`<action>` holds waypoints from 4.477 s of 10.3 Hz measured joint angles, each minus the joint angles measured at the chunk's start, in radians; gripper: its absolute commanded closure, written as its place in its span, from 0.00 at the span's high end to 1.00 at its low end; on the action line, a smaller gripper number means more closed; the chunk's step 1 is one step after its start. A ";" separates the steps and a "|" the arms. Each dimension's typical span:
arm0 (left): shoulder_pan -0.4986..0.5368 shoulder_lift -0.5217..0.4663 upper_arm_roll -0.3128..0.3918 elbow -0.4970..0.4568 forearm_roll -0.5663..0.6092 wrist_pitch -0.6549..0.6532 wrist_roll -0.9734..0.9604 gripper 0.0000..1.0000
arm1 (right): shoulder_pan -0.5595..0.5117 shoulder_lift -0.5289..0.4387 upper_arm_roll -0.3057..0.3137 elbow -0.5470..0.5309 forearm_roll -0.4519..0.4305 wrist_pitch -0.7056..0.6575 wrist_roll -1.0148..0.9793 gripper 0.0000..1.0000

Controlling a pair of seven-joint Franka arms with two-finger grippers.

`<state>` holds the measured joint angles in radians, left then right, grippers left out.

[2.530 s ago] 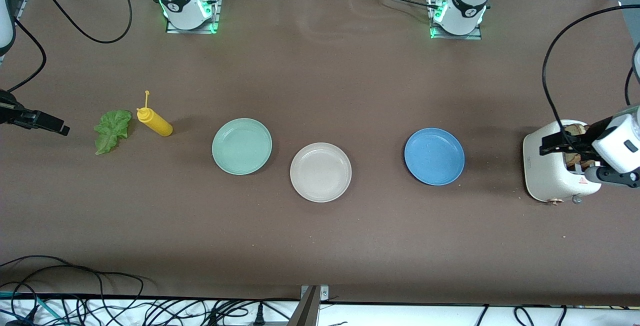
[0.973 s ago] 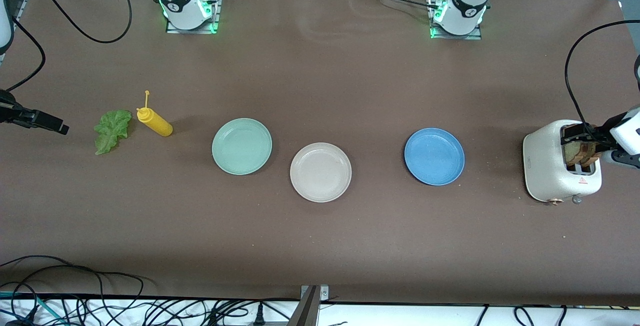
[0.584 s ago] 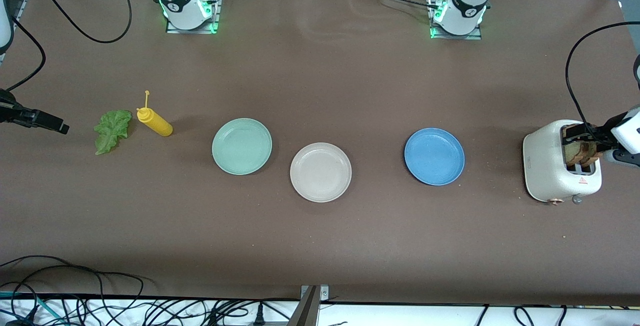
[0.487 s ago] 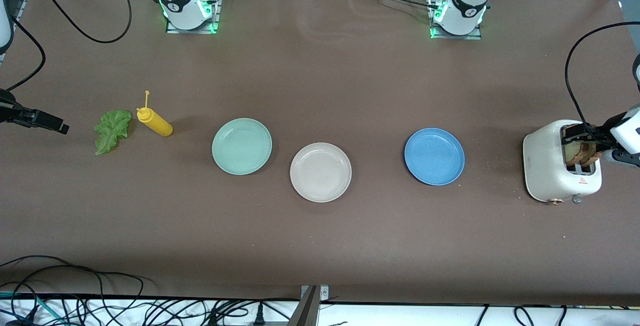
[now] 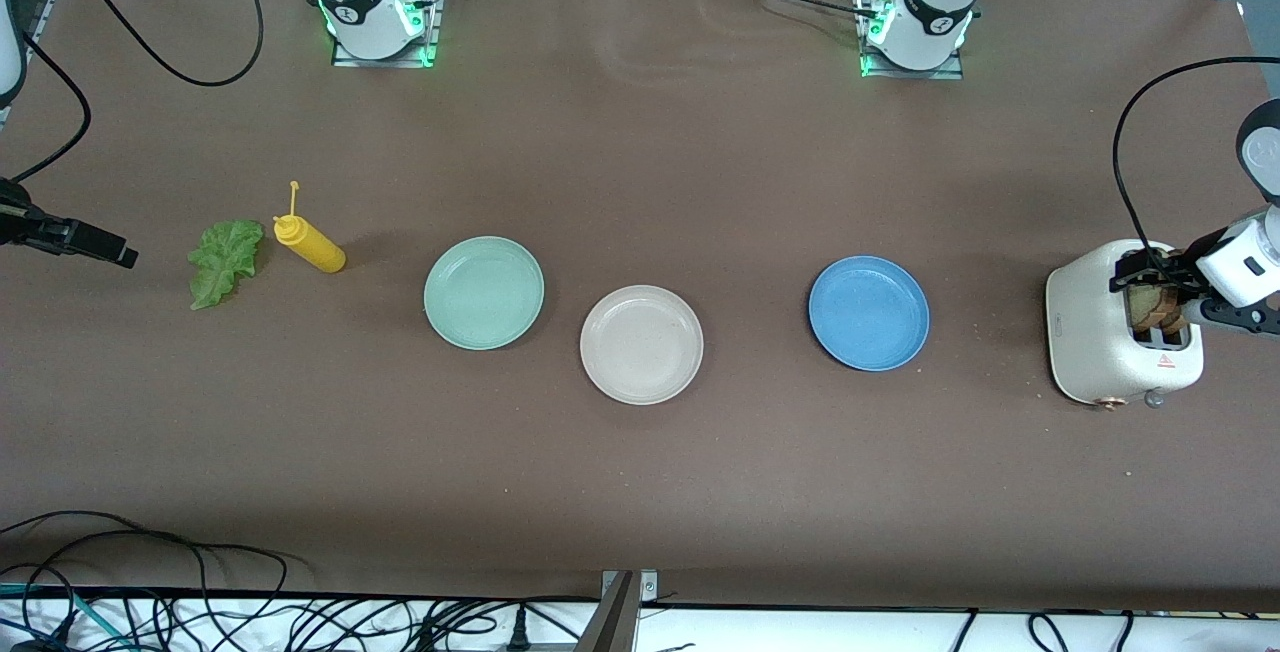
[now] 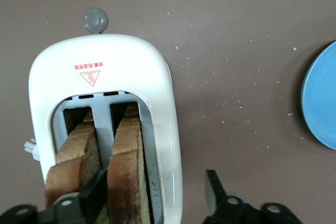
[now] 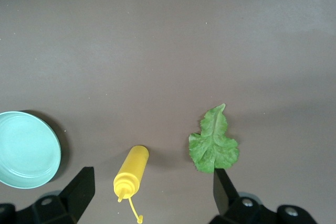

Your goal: Make sandwich on beige plate with both arms

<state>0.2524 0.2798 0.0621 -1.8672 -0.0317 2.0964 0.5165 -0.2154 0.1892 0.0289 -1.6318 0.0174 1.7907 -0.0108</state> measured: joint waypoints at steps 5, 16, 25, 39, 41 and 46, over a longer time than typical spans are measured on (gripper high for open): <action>0.011 -0.008 0.001 0.002 0.000 0.004 0.078 0.00 | 0.000 0.000 0.000 0.000 0.000 0.000 0.000 1.00; -0.233 0.053 -0.042 0.424 -0.063 -0.495 0.056 0.00 | -0.003 0.000 0.000 0.000 0.000 -0.001 0.000 1.00; -0.558 0.345 -0.052 0.433 -0.868 -0.343 -0.457 0.00 | -0.004 0.001 0.000 -0.001 0.000 -0.002 0.000 1.00; -0.727 0.636 -0.049 0.593 -1.139 0.061 -0.388 1.00 | -0.010 0.002 0.000 -0.001 0.000 -0.005 0.000 1.00; -0.731 0.649 -0.049 0.593 -1.139 0.061 -0.368 1.00 | -0.010 0.002 0.000 -0.001 0.000 -0.005 0.000 1.00; -0.731 0.657 -0.033 0.592 -1.115 0.061 -0.350 1.00 | -0.010 0.002 0.000 -0.001 0.000 -0.006 0.000 1.00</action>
<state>-0.4786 0.9367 0.0287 -1.2749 -1.1468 2.1578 0.1663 -0.2255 0.1914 0.0285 -1.6331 0.0174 1.7851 -0.0111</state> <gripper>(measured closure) 0.018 0.000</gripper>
